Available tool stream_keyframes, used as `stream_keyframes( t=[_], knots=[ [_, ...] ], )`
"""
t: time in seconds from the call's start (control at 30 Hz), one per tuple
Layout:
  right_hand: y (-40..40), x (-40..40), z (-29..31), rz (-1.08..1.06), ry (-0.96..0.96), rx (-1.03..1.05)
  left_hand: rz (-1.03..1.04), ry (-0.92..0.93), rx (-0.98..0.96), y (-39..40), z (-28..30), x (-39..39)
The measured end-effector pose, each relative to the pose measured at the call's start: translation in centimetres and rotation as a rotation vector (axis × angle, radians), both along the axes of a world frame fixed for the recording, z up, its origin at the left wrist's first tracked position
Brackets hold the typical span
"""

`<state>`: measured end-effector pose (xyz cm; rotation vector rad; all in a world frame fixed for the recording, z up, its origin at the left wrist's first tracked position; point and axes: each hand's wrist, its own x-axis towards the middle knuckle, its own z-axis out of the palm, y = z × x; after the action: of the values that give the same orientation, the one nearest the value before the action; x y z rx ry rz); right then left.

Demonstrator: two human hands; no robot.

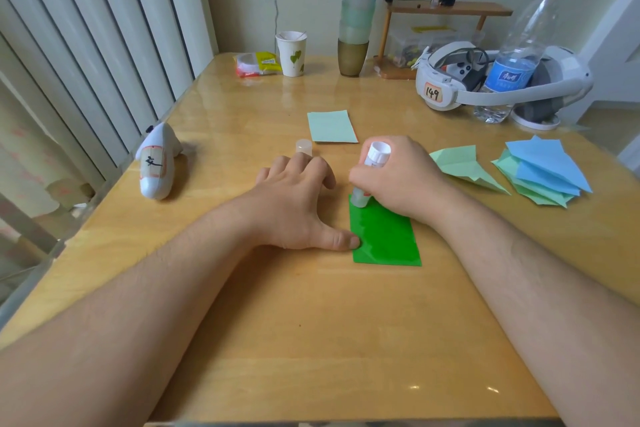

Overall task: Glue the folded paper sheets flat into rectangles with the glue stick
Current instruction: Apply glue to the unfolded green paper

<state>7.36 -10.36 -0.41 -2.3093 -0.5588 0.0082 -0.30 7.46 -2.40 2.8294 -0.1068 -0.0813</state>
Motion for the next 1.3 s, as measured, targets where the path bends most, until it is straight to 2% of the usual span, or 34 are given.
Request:
stream_keyframes(
  t=[0.17, 0.33, 0.47, 0.63, 0.8, 1.03, 1.23, 1.3],
  knots=[
    [-0.5, 0.6, -0.4, -0.089, -0.024, 0.087, 0.002, 0.009, 0.003, 0.0, 0.1, 0.0],
    [-0.7, 0.5, -0.2, -0.086, -0.027, 0.240, 0.002, 0.016, -0.002, 0.1, 0.2, 0.1],
    [-0.7, 0.0, -0.3, 0.063, 0.067, 0.278, 0.025, 0.032, -0.042, 0.2, 0.2, 0.2],
    [-1.0, -0.7, -0.6, 0.268, 0.177, 0.196, 0.019, 0.025, 0.010, -0.1, 0.1, 0.1],
    [-1.0, -0.2, -0.8, 0.145, 0.063, 0.104, 0.018, 0.017, 0.013, -0.1, 0.1, 0.1],
    [-0.9, 0.4, -1.2, 0.034, -0.041, 0.142, 0.013, 0.018, 0.007, 0.0, 0.1, 0.0],
    [-1.4, 0.4, -0.8, 0.038, 0.049, 0.435, 0.010, 0.010, 0.005, 0.0, 0.1, 0.1],
    [-1.5, 0.4, -0.8, 0.043, 0.056, 0.439, 0.011, 0.009, 0.005, 0.0, 0.1, 0.1]
  ],
)
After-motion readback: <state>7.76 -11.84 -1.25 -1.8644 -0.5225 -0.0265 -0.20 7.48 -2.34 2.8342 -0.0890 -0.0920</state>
